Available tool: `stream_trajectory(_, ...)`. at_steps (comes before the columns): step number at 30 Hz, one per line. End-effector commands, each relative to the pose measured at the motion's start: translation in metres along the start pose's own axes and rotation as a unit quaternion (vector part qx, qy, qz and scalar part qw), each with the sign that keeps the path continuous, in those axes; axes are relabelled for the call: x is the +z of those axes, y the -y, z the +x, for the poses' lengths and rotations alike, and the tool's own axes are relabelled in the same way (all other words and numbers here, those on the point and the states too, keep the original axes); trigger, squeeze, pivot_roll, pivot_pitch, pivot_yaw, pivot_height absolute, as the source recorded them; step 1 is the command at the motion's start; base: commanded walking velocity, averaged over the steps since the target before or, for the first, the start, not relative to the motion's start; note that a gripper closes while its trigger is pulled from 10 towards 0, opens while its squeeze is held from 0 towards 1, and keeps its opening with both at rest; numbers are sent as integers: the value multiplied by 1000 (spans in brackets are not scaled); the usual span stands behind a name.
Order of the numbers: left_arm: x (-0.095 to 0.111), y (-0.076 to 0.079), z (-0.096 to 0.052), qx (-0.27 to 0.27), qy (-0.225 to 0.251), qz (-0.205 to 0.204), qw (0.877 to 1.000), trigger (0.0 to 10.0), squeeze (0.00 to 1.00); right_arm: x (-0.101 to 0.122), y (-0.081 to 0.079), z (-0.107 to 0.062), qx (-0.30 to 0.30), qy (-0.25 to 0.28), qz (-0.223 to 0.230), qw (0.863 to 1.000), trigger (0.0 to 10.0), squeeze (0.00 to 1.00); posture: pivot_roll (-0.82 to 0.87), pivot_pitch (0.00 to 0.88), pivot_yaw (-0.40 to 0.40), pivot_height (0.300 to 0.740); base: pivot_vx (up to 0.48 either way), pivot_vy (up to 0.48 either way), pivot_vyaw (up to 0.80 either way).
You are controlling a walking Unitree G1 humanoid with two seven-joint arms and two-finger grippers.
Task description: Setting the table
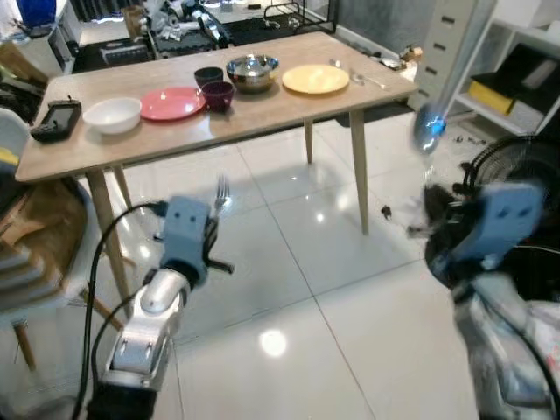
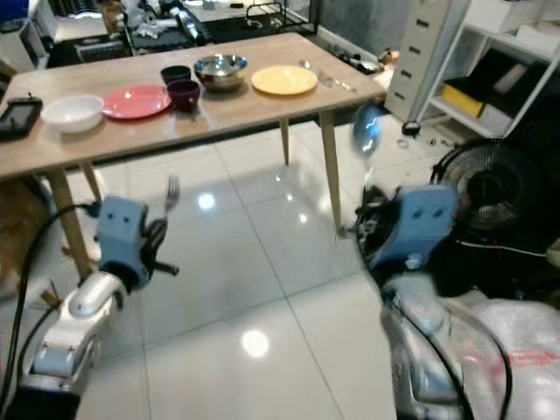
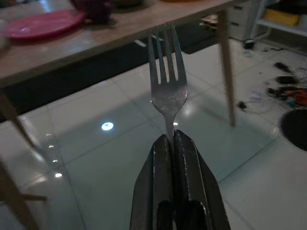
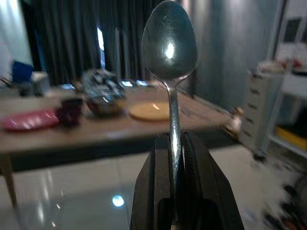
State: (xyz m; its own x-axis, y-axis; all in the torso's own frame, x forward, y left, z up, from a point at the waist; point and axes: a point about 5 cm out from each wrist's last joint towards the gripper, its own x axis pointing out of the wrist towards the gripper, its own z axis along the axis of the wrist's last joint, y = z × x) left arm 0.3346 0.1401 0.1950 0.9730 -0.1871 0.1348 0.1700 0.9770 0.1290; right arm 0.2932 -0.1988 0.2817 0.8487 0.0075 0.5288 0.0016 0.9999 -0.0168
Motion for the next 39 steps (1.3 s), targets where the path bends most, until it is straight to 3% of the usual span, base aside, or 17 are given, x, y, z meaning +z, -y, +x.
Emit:
stream_trajectory(1, 0, -9, -3, 16, -1, 5, 1000, 10000, 0, -9, -7, -4, 12, -17, 10, 1000, 10000, 0, 27, 144, 95, 740, 480, 0, 0)
stream_trajectory(4, 4, -11, -1, 21, 7, 5, 1000, 10000, 0, -19, -9, -9, 16, -33, 10, 999, 10000, 0, 30, 142, 93, 740, 480, 0, 0)
stream_trajectory(7, 28, -24, 9, 42, 44, 9, 998, 10000, 0, -51, -14, -28, 23, -89, 12, 996, 10000, 0, 37, 139, 90, 740, 480, 0, 0)
stream_trajectory(11, 41, -33, 12, 57, 63, 11, 996, 10000, 0, -62, -17, -37, 25, -112, 14, 993, 10000, 0, 38, 137, 90, 740, 480, 0, 0)
stream_trajectory(21, 22, -28, 2, 53, 35, 15, 998, 10000, 0, -36, -12, -17, 13, -63, 19, 998, 10000, 0, 39, 138, 89, 740, 480, 0, 0)
stream_trajectory(39, 25, -33, 3, 63, 38, 14, 997, 10000, 0, -41, -17, -17, 18, -70, 24, 997, 10000, 0, 44, 142, 80, 740, 480, 0, 0)
